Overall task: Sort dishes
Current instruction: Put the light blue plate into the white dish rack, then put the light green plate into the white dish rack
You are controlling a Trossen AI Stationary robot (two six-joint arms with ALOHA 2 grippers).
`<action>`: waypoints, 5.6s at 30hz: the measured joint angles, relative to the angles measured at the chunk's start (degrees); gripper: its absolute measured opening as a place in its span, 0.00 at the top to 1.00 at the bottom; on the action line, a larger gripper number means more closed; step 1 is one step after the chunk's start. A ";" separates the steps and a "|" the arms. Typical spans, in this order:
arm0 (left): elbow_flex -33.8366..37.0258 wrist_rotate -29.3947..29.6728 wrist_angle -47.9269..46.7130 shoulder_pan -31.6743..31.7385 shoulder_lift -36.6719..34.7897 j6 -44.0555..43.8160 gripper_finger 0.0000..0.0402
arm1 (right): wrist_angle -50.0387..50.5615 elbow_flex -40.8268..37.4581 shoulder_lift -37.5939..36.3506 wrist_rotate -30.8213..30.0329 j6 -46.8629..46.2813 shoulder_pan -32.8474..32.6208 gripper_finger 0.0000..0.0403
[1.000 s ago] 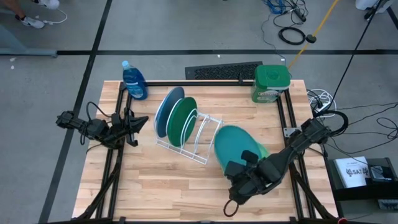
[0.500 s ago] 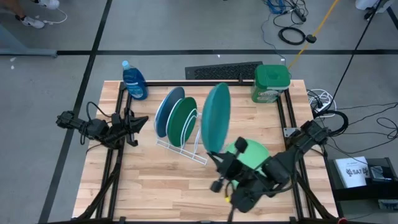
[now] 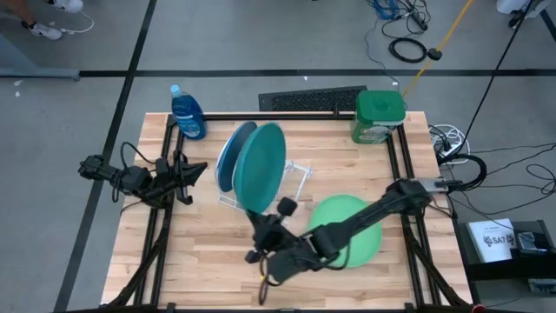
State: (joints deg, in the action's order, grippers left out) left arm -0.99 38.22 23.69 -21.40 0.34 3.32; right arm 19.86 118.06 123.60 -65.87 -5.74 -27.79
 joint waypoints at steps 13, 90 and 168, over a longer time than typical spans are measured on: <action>0.02 0.00 -0.21 -0.01 0.00 0.01 1.00 | -4.21 0.00 8.09 1.66 -2.48 4.23 1.00; 0.02 0.00 -0.21 -0.01 0.00 -0.01 1.00 | 25.74 -5.31 0.45 18.34 -29.50 5.69 0.44; 0.02 0.03 -0.69 -0.01 0.02 0.04 1.00 | 42.61 -2.77 -12.67 -24.20 -63.11 -9.61 1.00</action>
State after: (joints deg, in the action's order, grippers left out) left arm -0.97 38.24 23.00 -21.41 0.36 3.36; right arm 62.47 115.29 110.94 -90.07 -68.85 -37.41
